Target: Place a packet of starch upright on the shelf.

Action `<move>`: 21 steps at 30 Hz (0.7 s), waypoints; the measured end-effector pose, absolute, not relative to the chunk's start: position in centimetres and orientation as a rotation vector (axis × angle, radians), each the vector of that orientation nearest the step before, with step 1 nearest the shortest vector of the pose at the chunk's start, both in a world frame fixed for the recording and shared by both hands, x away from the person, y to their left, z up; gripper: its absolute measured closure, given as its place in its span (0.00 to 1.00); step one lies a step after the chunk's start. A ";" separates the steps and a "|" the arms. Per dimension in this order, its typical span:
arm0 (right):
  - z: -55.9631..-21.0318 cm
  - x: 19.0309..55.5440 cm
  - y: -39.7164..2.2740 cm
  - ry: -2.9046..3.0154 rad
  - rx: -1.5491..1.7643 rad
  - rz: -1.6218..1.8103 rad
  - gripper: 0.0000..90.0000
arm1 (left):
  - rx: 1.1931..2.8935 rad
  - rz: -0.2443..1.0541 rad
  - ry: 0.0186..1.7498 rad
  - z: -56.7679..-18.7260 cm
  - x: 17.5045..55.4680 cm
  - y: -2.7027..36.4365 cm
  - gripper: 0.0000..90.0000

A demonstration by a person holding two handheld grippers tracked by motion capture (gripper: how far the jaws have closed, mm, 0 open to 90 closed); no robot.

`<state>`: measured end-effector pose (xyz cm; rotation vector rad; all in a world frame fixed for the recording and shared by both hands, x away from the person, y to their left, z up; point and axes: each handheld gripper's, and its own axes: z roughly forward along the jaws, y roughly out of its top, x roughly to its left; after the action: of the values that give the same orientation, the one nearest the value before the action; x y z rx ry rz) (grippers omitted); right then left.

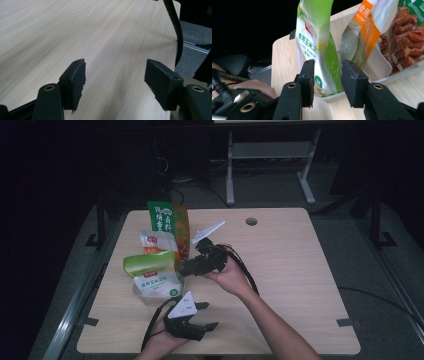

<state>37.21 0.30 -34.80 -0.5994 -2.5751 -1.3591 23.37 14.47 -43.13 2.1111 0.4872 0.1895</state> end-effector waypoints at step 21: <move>-35.9 37.8 -5.6 -2.570 -0.791 -1.338 0.55 | 2.091 0.217 0.529 -43.0 23.6 14.9 0.33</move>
<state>37.78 -5.59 -35.88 -0.7907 -2.5703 -1.3382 23.62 14.93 -43.01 2.0911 0.5287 0.2170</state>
